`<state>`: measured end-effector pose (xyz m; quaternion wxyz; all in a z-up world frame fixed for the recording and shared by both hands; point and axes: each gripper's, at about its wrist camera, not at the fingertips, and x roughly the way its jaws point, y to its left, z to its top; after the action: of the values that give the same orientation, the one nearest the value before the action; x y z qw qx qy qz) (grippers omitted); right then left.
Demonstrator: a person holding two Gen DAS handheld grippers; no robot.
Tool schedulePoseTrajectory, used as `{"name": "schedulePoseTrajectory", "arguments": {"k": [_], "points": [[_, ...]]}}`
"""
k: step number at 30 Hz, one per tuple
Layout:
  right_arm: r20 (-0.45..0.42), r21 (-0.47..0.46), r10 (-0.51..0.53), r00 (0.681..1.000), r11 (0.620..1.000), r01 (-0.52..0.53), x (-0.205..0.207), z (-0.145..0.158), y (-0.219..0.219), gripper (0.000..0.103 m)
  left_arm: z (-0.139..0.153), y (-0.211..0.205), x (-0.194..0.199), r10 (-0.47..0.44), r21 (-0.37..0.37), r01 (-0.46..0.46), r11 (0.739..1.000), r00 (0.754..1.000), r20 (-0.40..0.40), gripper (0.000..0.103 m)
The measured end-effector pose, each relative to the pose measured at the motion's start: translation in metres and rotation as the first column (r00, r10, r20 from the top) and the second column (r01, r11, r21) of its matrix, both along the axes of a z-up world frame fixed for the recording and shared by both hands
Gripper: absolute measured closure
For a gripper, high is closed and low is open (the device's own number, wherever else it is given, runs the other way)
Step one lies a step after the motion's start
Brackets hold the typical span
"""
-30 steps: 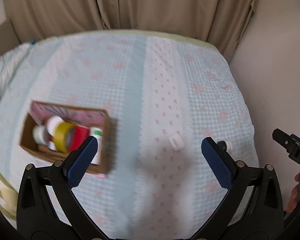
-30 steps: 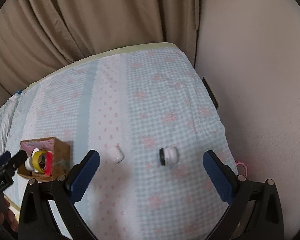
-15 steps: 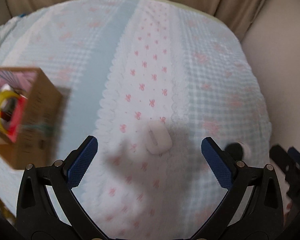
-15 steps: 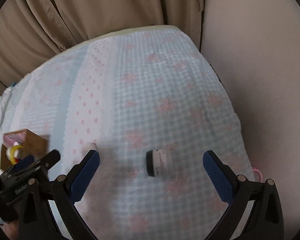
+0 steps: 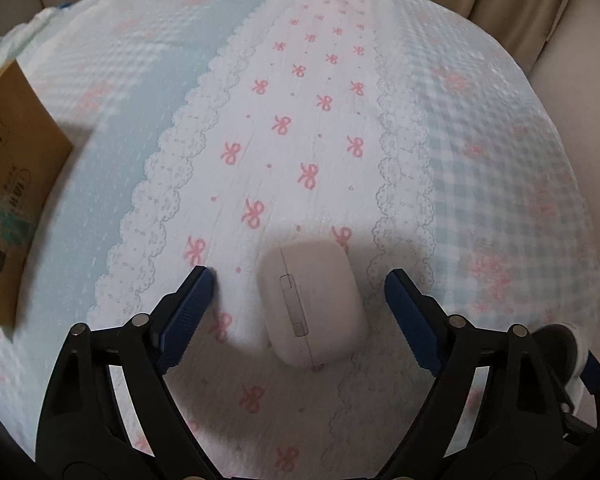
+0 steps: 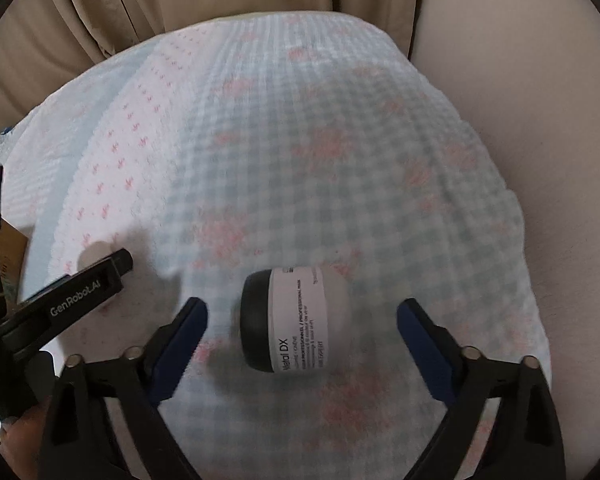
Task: Organize rigid objects
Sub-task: 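Grasp the white earbud case with the left tool while the right tool grasps the black-lidded jar, then carry the earbud case and black-lidded jar over the cardboard box with both tools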
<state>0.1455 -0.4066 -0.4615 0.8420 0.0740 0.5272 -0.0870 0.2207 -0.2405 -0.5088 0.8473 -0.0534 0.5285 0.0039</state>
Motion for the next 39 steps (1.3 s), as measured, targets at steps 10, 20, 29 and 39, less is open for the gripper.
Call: {"name": "schedulePoseTrajectory", "arguments": {"k": [10,20,29,39], "points": [[-0.008,-0.030,0.014,1.000,0.999,-0.014,0.008,-0.015,0.006,0.052,0.003,0.013,-0.001,0.005,-0.014,-0.005,1.000,1.000,0.019,0.054],[-0.024,-0.059,0.020,1.000,0.998,-0.021,0.013,-0.018,0.009,0.057,0.005,0.019,0.000,-0.041,-0.036,0.042,0.998,0.999,0.010,0.056],[-0.026,-0.031,0.005,1.000,0.999,-0.006,0.014,-0.010,0.007,0.057,0.024,0.024,-0.002,-0.066,-0.059,0.067,0.996,0.998,0.017,0.058],[0.035,-0.023,0.022,0.999,1.000,-0.021,0.012,0.041,0.021,0.057,0.063,0.043,-0.004,-0.052,-0.142,0.056,0.988,0.998,0.027,0.065]]}}
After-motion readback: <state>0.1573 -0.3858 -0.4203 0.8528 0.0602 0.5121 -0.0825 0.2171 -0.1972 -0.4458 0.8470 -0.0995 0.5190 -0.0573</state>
